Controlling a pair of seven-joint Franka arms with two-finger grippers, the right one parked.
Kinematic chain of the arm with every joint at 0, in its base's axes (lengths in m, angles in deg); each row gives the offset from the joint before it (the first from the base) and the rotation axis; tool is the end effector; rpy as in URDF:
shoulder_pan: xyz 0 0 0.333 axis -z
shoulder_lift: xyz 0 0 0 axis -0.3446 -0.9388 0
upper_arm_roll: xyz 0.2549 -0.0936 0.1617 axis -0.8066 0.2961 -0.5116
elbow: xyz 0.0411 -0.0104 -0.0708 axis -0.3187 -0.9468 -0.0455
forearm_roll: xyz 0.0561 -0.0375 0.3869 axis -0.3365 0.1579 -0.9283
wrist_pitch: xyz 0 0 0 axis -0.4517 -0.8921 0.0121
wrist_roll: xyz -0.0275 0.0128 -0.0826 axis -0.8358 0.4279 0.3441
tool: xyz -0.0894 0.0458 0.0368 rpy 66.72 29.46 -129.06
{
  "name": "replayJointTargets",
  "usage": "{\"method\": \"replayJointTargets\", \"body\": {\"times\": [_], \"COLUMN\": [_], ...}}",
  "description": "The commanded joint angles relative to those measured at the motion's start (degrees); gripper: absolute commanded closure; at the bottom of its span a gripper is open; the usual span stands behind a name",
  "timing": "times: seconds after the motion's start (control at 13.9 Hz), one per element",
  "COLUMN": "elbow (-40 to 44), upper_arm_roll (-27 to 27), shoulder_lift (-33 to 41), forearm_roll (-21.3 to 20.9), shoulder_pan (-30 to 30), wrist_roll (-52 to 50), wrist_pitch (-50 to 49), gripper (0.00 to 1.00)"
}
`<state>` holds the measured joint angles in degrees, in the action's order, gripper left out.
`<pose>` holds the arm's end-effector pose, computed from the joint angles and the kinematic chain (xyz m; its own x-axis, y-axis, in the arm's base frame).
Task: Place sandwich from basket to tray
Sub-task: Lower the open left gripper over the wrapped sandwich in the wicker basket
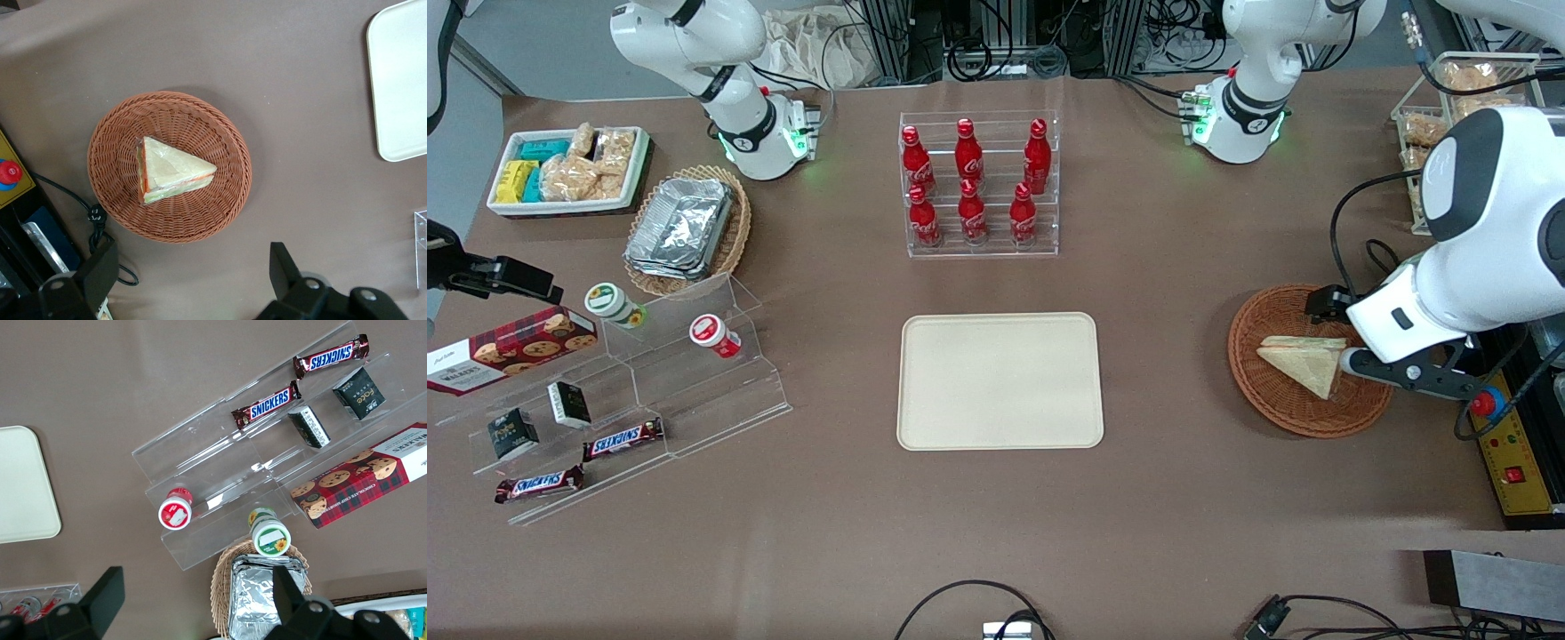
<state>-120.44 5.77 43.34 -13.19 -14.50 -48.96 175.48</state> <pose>0.6176 -0.0791 0.5149 0.9347 -0.2878 -0.2084 -0.3002 -0.9534 -0.0300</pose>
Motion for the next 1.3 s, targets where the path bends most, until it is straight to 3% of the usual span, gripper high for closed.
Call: {"method": "replayJointTargets", "body": {"times": [0.0,0.29,0.43,0.58,0.79,0.94,1.23], "elbow": [2.6,0.8,-3.8,-14.6,-27.5,-31.3,-36.7], "upper_arm_roll": [0.2,-1.1,-1.6,-1.7,-1.7,-1.7,-1.8], "shoulder_lift": [-1.5,-1.1,0.6,6.0,8.9,8.2,6.5], "forearm_roll": [-0.8,-0.4,0.6,2.9,2.6,2.6,2.5], "shoulder_pan": [0.1,-1.0,-3.0,-5.6,-5.8,-6.1,-7.6], "wrist_roll": [-0.5,-2.5,-11.0,-16.3,-31.7,-37.5,-39.0], "wrist_pitch": [-1.6,-2.0,1.3,10.8,25.3,31.3,38.1], "gripper": [0.00,0.00,0.00,0.00,0.00,0.00,0.00]}}
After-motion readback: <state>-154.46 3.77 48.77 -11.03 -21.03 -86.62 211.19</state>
